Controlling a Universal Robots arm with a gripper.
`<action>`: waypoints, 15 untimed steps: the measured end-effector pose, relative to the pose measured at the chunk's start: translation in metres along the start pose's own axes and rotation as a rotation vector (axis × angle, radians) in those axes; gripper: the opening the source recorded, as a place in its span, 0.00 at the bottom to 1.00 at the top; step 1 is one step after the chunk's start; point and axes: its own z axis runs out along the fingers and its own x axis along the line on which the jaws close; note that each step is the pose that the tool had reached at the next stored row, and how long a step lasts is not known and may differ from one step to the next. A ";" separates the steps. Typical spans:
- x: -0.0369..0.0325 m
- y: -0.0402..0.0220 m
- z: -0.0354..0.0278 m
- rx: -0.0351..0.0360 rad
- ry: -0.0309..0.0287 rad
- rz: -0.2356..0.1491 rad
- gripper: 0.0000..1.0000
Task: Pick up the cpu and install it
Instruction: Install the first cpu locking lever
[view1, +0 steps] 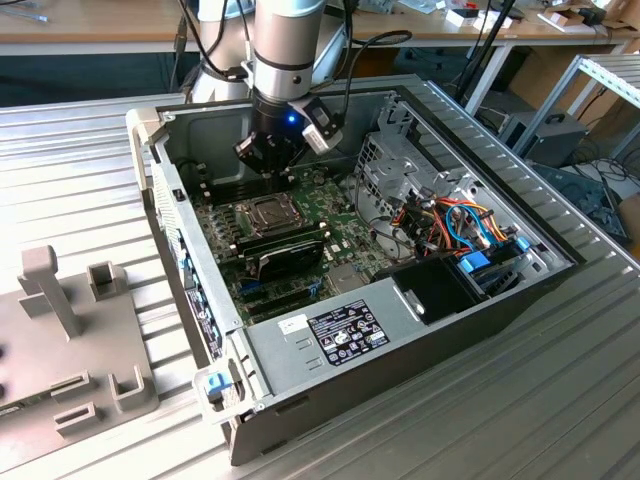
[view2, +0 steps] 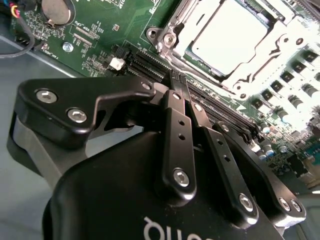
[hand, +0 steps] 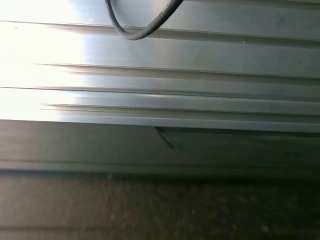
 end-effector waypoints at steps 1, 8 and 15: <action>-0.0004 0.0001 -0.0081 -0.0002 -0.0001 0.000 0.11; 0.0121 -0.0059 -0.0121 -0.0001 -0.0021 0.000 0.11; 0.0231 -0.0155 -0.0127 -0.0001 -0.0038 0.000 0.11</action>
